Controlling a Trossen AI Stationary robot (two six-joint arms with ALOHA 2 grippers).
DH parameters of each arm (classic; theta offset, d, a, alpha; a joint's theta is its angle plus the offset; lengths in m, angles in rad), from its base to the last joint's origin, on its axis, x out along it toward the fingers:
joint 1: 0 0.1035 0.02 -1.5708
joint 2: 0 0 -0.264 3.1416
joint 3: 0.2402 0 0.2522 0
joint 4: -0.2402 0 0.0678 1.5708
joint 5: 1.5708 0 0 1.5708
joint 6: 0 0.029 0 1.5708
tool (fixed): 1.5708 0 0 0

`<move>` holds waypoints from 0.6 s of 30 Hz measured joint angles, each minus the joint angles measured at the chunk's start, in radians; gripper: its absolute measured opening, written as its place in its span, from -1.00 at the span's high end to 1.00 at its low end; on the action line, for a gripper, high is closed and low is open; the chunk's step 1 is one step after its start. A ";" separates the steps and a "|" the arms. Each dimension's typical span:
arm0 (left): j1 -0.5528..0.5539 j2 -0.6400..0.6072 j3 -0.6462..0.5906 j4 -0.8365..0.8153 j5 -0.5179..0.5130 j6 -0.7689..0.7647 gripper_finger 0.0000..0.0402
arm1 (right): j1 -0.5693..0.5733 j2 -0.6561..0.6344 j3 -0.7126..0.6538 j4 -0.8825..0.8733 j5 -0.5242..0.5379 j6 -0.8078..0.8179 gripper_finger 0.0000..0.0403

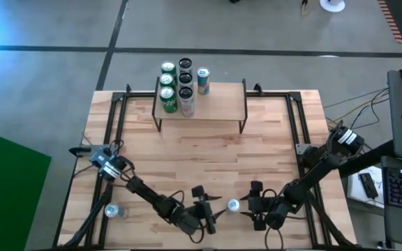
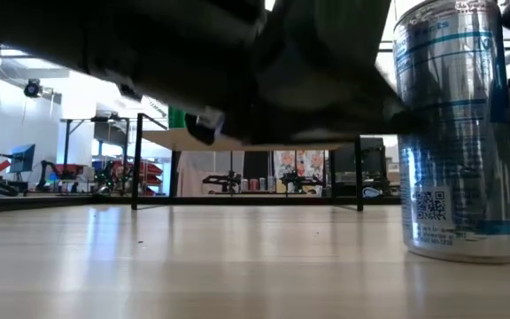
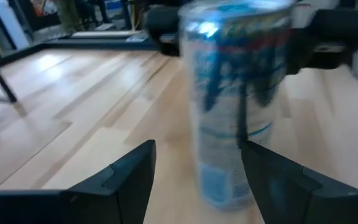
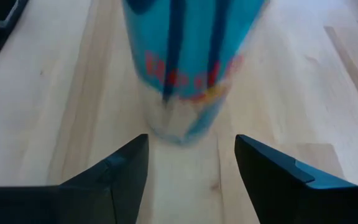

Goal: Place canned beverage on shelf
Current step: Put the right blue soda can on the shelf aligned with other blue soda cans

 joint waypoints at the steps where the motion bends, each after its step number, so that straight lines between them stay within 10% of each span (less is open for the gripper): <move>1: 0.005 0.000 -0.007 0.000 -0.003 -0.014 -0.12 | -0.005 0.007 0.000 0.020 0.001 -0.007 -0.12; 18: 0.083 -0.001 -0.040 0.010 -0.008 -0.071 -0.12 | -0.015 0.043 0.002 0.141 -0.038 0.056 -0.09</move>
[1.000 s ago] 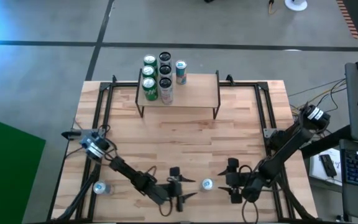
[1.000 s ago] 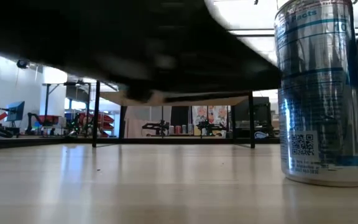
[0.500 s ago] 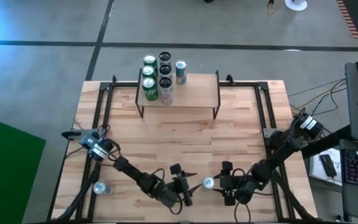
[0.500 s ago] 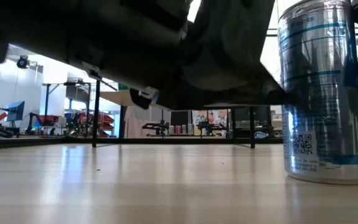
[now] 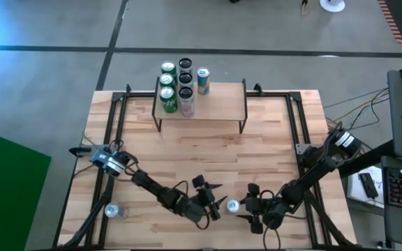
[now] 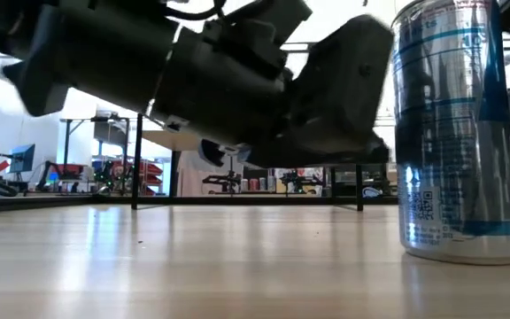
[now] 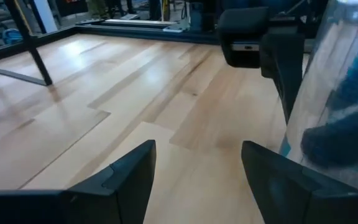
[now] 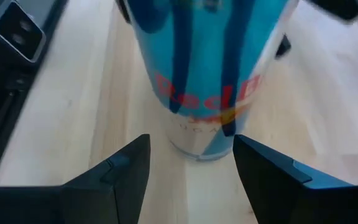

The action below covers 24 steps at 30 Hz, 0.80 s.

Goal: Place canned beverage on shelf
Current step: Put the right blue soda can on the shelf aligned with other blue soda cans

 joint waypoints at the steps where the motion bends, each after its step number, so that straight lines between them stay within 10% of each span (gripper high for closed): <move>1: -0.003 -0.006 -0.010 -0.003 -0.011 0.000 -0.12 | 0.002 0.006 0.001 -0.005 0.000 0.015 -0.09; 7: -0.051 -0.109 -0.144 -0.015 -0.108 -0.071 -0.12 | 0.011 0.022 0.001 -0.058 0.045 0.053 -0.09; 12: -0.065 -0.120 -0.232 0.139 0.130 -0.079 -0.12 | -0.007 0.007 0.001 -0.102 0.059 0.058 -0.09; 16: -0.063 -0.019 -0.178 0.310 0.185 0.030 -0.12 | -0.019 -0.002 0.002 -0.117 0.053 0.063 -0.09; 24: -0.036 0.058 0.015 0.089 0.138 0.040 -0.12 | -0.018 0.000 0.002 -0.124 0.074 0.077 -0.09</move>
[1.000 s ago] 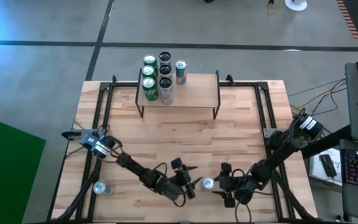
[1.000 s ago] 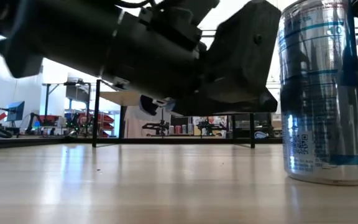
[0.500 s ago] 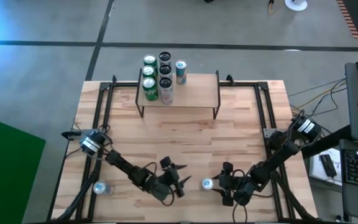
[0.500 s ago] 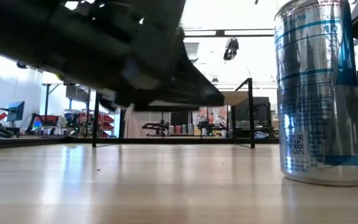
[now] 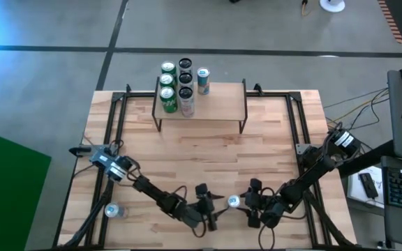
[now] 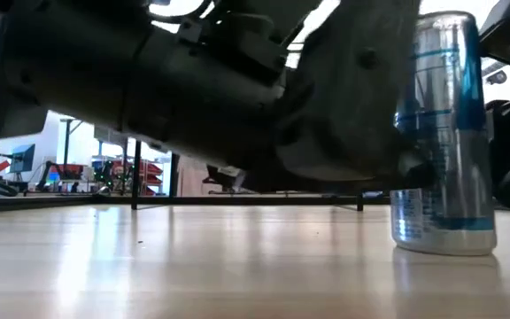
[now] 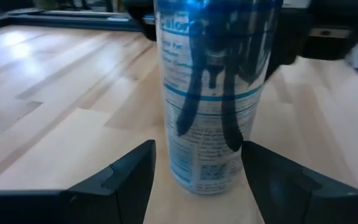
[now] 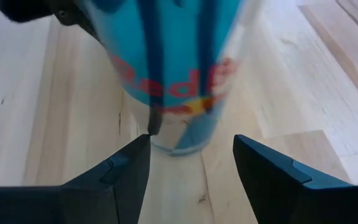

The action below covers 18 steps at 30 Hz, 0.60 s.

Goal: Place canned beverage on shelf
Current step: Put the right blue soda can on the shelf aligned with other blue soda cans

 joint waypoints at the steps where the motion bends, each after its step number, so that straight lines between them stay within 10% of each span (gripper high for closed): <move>1: 0.001 0.000 0.008 -0.018 -0.017 -0.006 -0.12 | 0.000 0.000 0.000 0.001 0.006 0.000 -0.09; 18: 0.038 -0.009 -0.035 -0.030 -0.071 -0.093 -0.12 | -0.004 0.001 -0.001 0.032 0.022 0.000 -0.09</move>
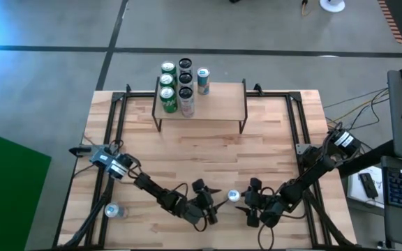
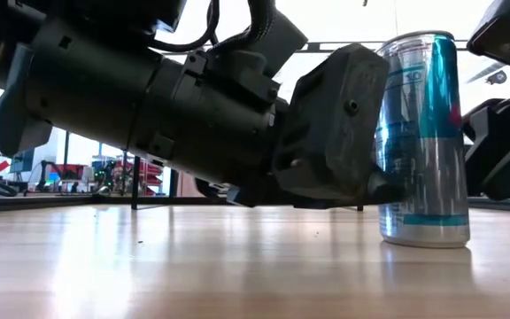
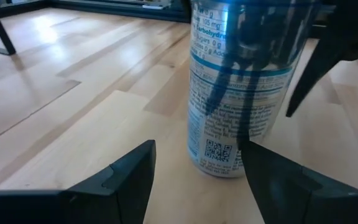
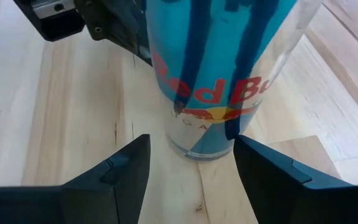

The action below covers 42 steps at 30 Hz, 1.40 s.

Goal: Place canned beverage on shelf
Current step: Put the right blue soda can on the shelf aligned with other blue soda cans

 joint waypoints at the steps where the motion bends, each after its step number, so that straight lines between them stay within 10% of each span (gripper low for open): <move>1: 0.000 -0.001 0.000 -0.001 -0.009 0.000 -0.12 | 0.000 0.000 0.000 0.001 0.000 0.001 -0.09; 25: -0.016 -0.055 -0.095 -0.052 -0.102 -0.124 -0.12 | 0.005 -0.014 0.002 -0.073 -0.007 -0.049 -0.10; 42: -0.084 -0.205 -0.277 -0.046 -0.205 -0.167 -0.12 | -0.084 -0.177 0.002 -0.024 -0.009 -0.273 -0.80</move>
